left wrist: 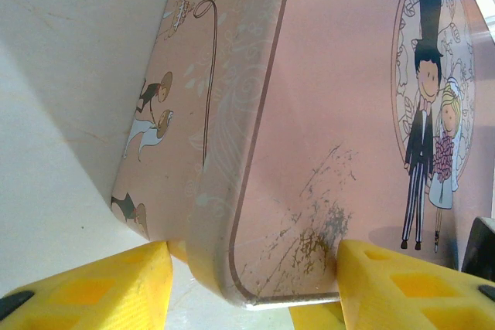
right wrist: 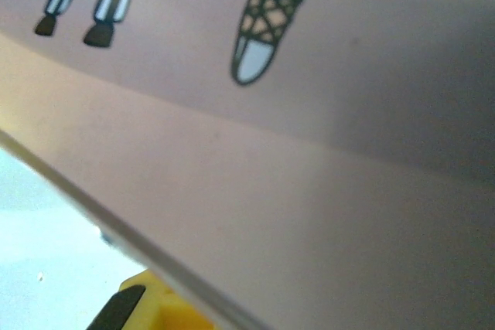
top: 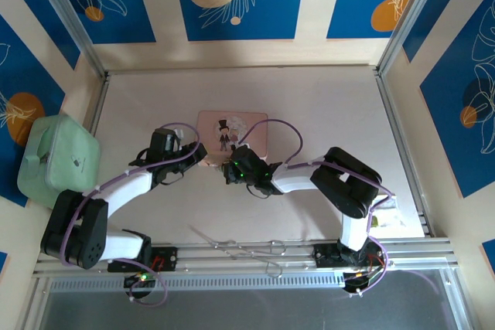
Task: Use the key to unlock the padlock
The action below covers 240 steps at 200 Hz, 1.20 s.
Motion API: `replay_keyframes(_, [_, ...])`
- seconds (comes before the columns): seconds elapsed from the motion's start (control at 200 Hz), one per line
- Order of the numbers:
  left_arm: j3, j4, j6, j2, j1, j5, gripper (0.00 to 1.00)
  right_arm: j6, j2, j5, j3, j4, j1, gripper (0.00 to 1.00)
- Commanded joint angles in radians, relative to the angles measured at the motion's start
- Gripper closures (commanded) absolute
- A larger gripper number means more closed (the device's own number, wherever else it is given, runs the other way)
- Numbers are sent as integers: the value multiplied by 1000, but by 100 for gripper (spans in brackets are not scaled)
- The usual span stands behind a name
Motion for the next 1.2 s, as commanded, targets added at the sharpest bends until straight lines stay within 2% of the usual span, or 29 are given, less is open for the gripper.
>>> replay_keyframes(0.0, [-5,-64,31,13,-14,15,43,4,12,-17,13,-38,7,100])
replay_keyframes(0.195, [-23,-50,29,10,-14,14,44,20,12,-32,14,-51,6,100])
replay_keyframes(0.425, [-29,-51,36,2,-3,12,44,46,-8,-82,62,-151,8,100])
replay_keyframes(0.72, [-31,-19,-9,11,-2,23,44,64,-15,-124,107,-211,-8,100])
replay_keyframes(0.92, [-45,6,-19,19,-3,29,44,-4,-26,-220,44,-104,-16,100])
replay_keyframes(1.196, [-89,49,-46,15,-3,19,45,28,-34,-245,-78,59,-43,100])
